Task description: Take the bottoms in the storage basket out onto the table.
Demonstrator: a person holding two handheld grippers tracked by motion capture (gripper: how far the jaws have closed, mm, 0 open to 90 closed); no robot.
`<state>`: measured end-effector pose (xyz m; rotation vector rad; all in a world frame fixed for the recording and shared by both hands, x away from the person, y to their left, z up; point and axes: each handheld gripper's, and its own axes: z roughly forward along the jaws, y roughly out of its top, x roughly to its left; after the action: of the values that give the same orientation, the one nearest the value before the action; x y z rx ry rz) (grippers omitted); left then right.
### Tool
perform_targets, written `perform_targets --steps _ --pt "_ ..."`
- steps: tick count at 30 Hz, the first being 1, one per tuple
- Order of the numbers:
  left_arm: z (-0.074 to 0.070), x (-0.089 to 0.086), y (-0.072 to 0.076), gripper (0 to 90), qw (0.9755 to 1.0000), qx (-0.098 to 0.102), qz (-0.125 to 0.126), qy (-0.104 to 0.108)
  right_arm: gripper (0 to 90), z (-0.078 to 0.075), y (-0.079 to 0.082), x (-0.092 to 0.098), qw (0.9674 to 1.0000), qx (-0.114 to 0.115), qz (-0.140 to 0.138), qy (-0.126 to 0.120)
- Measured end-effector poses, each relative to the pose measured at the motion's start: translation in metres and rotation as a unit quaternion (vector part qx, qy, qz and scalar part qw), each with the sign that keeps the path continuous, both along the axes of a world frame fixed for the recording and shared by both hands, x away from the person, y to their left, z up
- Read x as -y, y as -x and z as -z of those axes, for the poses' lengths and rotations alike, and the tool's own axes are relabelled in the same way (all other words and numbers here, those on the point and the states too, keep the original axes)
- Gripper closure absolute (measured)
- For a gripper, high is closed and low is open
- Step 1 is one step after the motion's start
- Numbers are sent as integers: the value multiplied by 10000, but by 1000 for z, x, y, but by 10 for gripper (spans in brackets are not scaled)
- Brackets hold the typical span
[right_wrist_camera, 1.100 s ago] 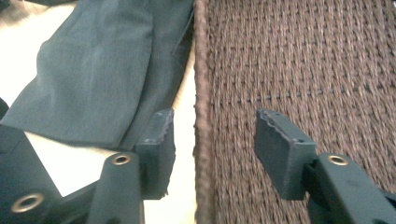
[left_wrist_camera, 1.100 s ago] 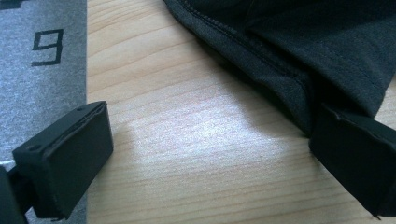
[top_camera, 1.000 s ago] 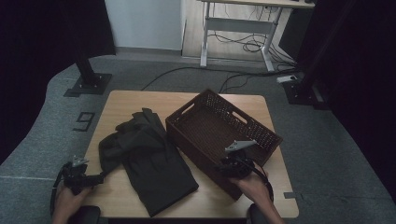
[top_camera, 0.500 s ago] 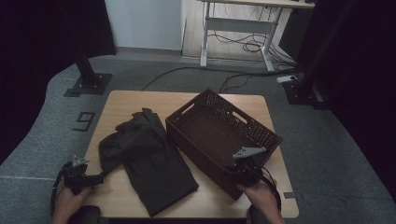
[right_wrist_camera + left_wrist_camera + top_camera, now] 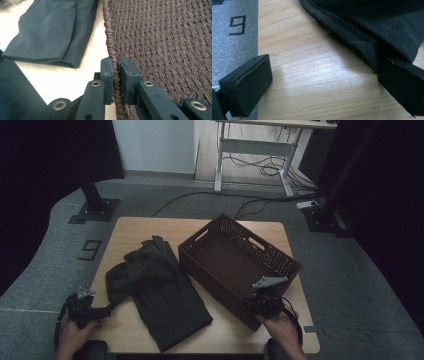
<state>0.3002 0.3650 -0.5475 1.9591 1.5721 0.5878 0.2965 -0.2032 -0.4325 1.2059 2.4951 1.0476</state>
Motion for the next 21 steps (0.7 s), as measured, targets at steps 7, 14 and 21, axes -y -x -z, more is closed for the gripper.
perform_targets --steps 7,14,21 --pt "0 0 0 0 10000 7 -2 0 798 0 -8 4 9999 54 102 91" --pt "0 0 0 0 10000 -1 -3 -1 787 2 -17 9 9996 98 218 165" --pt "0 0 0 0 10000 -4 -2 2 766 4 -29 19 9987 110 459 200"
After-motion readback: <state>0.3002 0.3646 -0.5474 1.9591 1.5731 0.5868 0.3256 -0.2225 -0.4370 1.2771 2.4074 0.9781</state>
